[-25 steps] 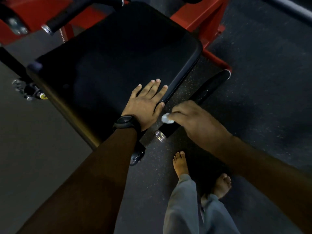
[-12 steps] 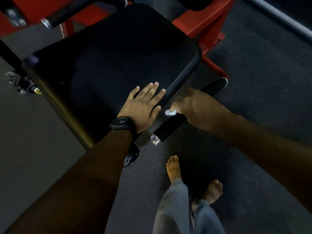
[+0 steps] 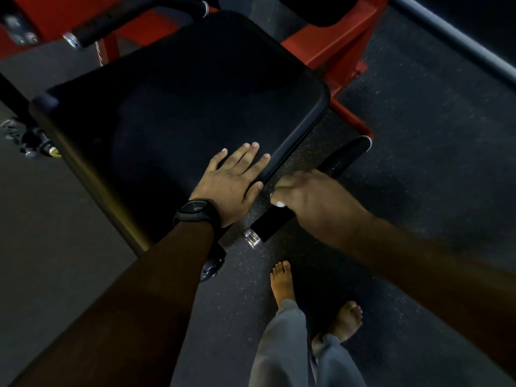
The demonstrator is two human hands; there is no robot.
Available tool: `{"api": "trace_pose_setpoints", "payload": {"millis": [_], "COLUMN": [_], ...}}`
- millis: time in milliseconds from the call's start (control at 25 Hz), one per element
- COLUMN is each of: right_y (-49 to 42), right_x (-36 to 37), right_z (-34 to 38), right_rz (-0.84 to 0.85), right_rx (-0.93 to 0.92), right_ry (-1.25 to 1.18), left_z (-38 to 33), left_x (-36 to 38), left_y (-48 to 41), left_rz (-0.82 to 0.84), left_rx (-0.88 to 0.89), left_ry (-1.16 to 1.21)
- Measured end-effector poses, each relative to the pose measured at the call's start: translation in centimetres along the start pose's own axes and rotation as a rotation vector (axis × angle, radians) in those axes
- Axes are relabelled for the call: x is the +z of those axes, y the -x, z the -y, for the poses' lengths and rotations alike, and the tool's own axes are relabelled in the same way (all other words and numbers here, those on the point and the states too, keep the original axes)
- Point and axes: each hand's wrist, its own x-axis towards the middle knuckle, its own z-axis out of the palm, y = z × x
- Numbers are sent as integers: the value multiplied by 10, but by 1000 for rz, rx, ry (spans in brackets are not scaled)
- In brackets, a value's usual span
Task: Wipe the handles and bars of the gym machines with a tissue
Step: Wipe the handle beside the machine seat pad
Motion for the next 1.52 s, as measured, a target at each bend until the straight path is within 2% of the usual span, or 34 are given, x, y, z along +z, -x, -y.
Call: {"api": "trace_pose_setpoints", "payload": {"millis": [40,200,280,320,440,520,640,760,880,1000,1160,1360,1520], "right_y": [5,21,26,27,18,10,4,-3,-10,-10,-6,-7,-5], "right_x": [6,35,61,71,87,89,94,97,97,99,103,94,97], "right_z": [0,0,33,52,72,77,101,112,104,96,91,73,85], "right_rz": [-72,-364,-561,-632,-854,-909,-950,-1075,-1173,-1128,-1156,-1234,-1118], "right_rx": [0,267,384,514,900,1106,1217,1236,1214,1151,1024,1003,998], "right_ry": [41,-46,-346,-568,-939,-1267,-1679,-1938,-1960,-1954,-2176,-2320,-2346], "left_z": [0,-1,0,0,-3,-3,-2,0,-2,-2,-3,-3,-1], "left_x": [0,1,1,0,0,1,3,5,4,3,1,-5,-10], "left_y": [0,0,-1,-1,1,-1,-1,-2,-3,-3,-3,-7,-30], "left_rz": [-5,7,-7,-10,-6,6,13,-1,15,21,58,93,91], "left_rx": [2,-4,-1,2,1,0,-16,8,0,2,0,12,33], "left_ry": [-1,-13,-13,-13,-37,-24,-41,-55,-49,-65,-54,-34,-26]}}
